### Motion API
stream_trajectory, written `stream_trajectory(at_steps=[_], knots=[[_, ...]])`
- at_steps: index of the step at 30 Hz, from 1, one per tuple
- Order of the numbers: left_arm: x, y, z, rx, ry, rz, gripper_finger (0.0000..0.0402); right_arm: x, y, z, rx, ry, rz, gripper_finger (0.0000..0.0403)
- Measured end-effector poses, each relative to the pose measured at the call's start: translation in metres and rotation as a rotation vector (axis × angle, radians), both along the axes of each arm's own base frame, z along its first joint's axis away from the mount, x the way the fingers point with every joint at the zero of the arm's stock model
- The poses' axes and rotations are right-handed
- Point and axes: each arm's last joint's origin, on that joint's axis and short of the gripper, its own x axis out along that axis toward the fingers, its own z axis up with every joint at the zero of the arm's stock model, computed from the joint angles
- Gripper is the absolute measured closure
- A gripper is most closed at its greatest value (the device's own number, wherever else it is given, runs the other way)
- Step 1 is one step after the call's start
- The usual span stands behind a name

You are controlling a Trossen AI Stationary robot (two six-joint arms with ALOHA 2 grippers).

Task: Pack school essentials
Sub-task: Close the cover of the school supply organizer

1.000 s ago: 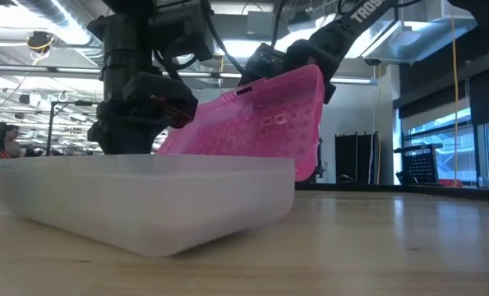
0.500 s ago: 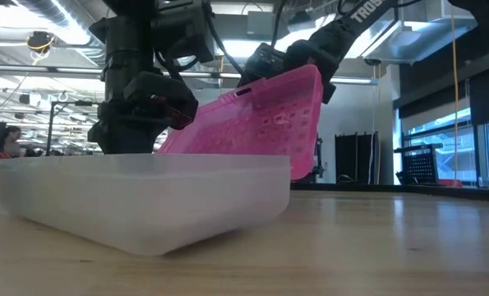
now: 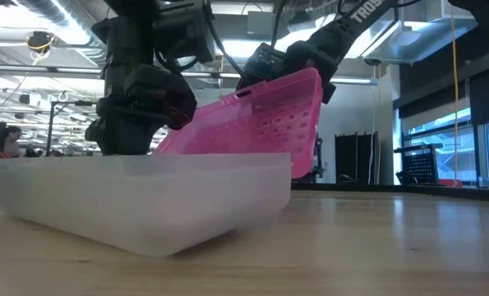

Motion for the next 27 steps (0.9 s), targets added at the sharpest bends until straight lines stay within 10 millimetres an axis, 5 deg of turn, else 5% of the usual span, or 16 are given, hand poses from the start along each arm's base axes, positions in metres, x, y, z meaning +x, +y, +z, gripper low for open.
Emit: stream_trajectory(at_steps=[19,27], knots=[[-0.014,0.002,0.011,0.062,0.061,0.017,0.0285,0.0,0.0,0.0,-0.004,-0.004,0.0,0.0396],[-0.021,0.003,0.035,0.049,-0.017,0.044,0.0285,0.0,0.0,0.0,-0.002,-0.005,0.002,0.0396]])
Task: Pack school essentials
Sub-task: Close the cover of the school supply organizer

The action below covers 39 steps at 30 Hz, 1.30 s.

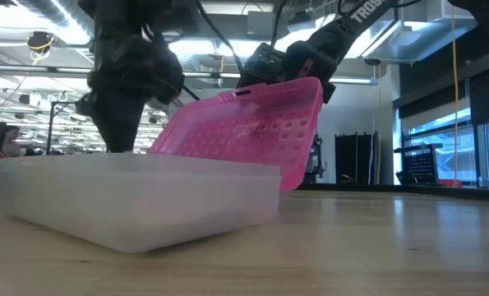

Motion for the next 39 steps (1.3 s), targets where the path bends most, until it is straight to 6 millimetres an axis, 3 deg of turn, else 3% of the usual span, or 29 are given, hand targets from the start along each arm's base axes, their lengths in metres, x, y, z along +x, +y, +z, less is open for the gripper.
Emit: stream_trajectory(at_steps=[11,20,28,33,39], knots=[[-0.031,0.006,0.042,0.07,-0.073,0.095,0.0285,0.001,0.0,0.002,0.009,-0.005,0.0,0.0396],[-0.066,0.014,0.073,0.204,-0.134,0.177,0.0285,0.016,0.005,0.024,0.007,-0.066,0.008,0.0396],[-0.081,0.017,0.081,0.266,-0.131,0.207,0.0285,0.029,0.035,0.039,-0.061,-0.114,0.042,0.0396],[-0.082,0.018,0.082,0.29,-0.137,0.184,0.0285,0.03,0.06,0.038,-0.109,-0.131,0.086,0.0396],[-0.082,0.018,0.082,0.303,-0.135,0.144,0.0285,0.035,0.075,0.048,-0.113,-0.179,0.106,0.0396]])
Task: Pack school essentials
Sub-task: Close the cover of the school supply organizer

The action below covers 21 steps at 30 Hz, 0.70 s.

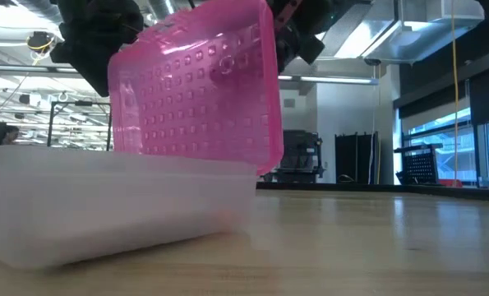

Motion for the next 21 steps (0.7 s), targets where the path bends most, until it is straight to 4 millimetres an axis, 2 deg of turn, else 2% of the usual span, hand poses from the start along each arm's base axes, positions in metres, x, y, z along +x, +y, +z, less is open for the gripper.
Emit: stream_trajectory(at_steps=[11,16,21], knots=[[0.0,-0.004,0.0,0.002,0.002,-0.028,0.0285,0.008,0.02,0.005,-0.066,-0.143,0.061,0.0396],[-0.001,-0.009,0.0,0.002,0.003,-0.053,0.0285,0.019,0.034,-0.008,-0.061,-0.227,0.097,0.0396],[-0.001,-0.014,0.0,-0.003,0.004,-0.079,0.0285,0.023,0.037,-0.027,-0.042,-0.17,0.089,0.0396]])
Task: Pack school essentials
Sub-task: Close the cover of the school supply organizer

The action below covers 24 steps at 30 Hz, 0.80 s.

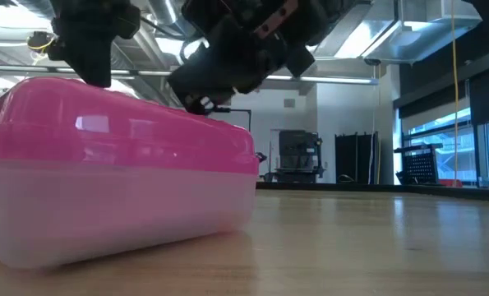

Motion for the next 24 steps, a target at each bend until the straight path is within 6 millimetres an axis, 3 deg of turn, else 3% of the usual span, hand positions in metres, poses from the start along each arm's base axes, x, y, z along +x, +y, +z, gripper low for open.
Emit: stream_trajectory(at_steps=[5,15,24], knots=[[0.001,-0.012,0.0,-0.053,-0.01,-0.098,0.0285,-0.006,-0.004,0.014,0.05,0.083,-0.059,0.0396],[0.009,-0.055,0.004,-0.105,-0.152,-0.363,0.0285,-0.023,-0.012,0.043,0.021,0.161,-0.15,0.0396],[0.022,-0.093,-0.039,-0.109,-0.103,-0.489,0.0285,-0.035,-0.025,0.062,-0.028,0.162,-0.194,0.0396]])
